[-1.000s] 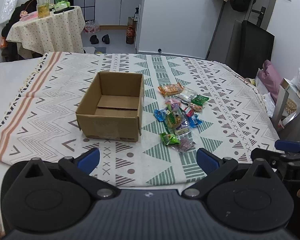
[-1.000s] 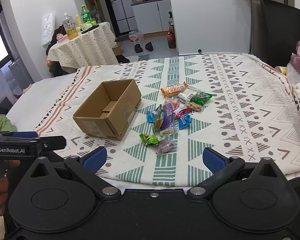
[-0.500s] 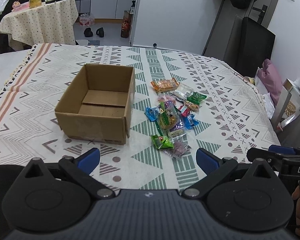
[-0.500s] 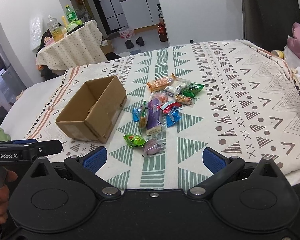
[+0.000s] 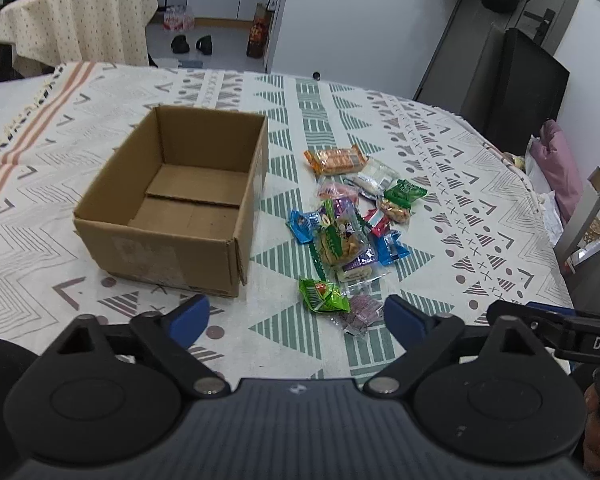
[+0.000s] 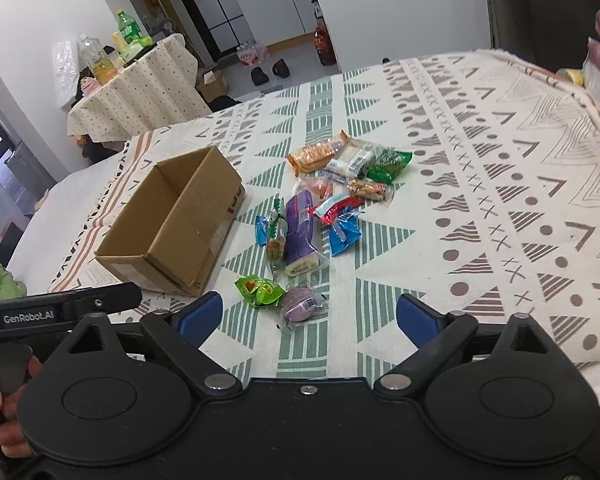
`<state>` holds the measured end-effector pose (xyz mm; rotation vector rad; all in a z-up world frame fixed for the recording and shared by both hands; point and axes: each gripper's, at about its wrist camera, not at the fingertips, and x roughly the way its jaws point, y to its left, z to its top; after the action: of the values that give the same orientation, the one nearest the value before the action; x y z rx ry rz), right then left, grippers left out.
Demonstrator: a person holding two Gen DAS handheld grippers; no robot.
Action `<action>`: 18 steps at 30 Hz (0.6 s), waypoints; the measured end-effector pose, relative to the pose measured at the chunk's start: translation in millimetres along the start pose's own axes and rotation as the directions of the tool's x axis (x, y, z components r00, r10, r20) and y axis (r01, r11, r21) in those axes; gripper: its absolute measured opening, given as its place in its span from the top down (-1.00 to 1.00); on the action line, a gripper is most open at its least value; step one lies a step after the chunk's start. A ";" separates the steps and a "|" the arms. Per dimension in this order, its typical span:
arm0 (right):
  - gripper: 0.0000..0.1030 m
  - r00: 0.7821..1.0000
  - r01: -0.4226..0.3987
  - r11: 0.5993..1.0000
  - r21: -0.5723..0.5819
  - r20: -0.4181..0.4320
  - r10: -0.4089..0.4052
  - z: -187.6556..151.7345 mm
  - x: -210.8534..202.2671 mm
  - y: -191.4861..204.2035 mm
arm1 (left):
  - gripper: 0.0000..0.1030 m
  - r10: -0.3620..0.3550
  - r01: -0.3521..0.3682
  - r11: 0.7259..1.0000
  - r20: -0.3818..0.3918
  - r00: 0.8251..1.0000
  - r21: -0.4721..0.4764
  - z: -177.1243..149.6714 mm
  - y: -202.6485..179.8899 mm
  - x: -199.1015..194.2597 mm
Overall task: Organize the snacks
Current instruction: 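Grasp the green chip bag with the left gripper while the right grasps a purple packet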
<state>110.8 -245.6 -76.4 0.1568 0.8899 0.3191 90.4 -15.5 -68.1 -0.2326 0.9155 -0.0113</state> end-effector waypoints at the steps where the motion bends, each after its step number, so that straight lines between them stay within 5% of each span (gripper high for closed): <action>1: -0.74 1.000 -0.001 1.000 0.003 -0.007 0.001 1.0 4.1 -1.3 | -0.75 -0.004 0.004 1.000 -0.004 1.000 -0.008 0.9 0.4 3.9; 11: -0.35 0.994 -0.041 0.993 0.111 -0.100 0.052 6.2 49.2 -15.6 | -0.31 -0.026 0.022 0.998 -0.064 0.998 -0.061 5.2 -1.9 47.9; 18: -0.18 0.980 -0.070 0.989 0.131 -0.174 0.092 5.9 81.7 -13.7 | -0.23 -0.036 0.028 0.997 -0.109 0.993 -0.076 5.9 -5.9 78.3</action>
<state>166.2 -230.9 -136.6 0.2840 1.0844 0.3581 143.4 -28.6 -124.9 -0.3181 1.0233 -0.0204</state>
